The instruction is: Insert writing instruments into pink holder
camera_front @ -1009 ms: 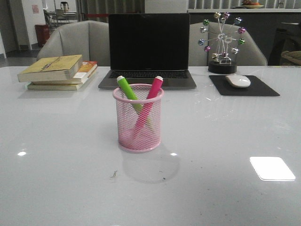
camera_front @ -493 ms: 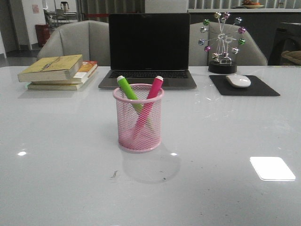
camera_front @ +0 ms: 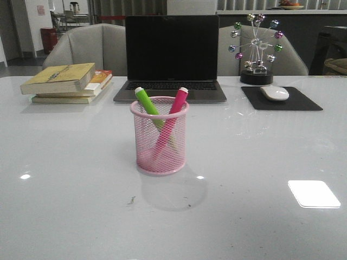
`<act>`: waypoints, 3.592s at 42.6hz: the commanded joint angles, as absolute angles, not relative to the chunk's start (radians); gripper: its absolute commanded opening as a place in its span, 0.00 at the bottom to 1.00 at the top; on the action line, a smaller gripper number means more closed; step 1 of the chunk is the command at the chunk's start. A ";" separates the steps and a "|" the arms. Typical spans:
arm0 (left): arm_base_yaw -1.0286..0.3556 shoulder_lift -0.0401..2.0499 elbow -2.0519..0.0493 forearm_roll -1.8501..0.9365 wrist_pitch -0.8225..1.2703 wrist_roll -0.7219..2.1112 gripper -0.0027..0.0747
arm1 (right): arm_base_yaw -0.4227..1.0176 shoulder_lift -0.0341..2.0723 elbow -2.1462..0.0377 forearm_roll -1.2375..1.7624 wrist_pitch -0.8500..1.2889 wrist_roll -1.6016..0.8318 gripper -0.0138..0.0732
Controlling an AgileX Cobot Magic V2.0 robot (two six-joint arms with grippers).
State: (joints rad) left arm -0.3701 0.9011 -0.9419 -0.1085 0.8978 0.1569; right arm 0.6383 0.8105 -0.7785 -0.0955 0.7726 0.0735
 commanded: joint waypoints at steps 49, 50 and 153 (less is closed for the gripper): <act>-0.047 -0.023 0.009 -0.018 -0.016 -0.011 0.16 | 0.633 0.802 -0.804 -0.114 0.710 0.076 0.23; -0.051 -0.023 0.009 -0.016 -0.017 -0.011 0.16 | 0.633 0.802 -0.804 -0.114 0.710 0.076 0.23; -0.058 -0.023 0.009 -0.016 -0.017 -0.011 0.16 | -0.055 -0.032 0.016 -0.029 -0.016 0.066 0.23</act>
State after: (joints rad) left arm -0.0504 -0.0041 0.0086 -0.0150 0.0699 0.0000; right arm -0.0488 -0.0104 0.0282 -0.0109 0.1088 0.0930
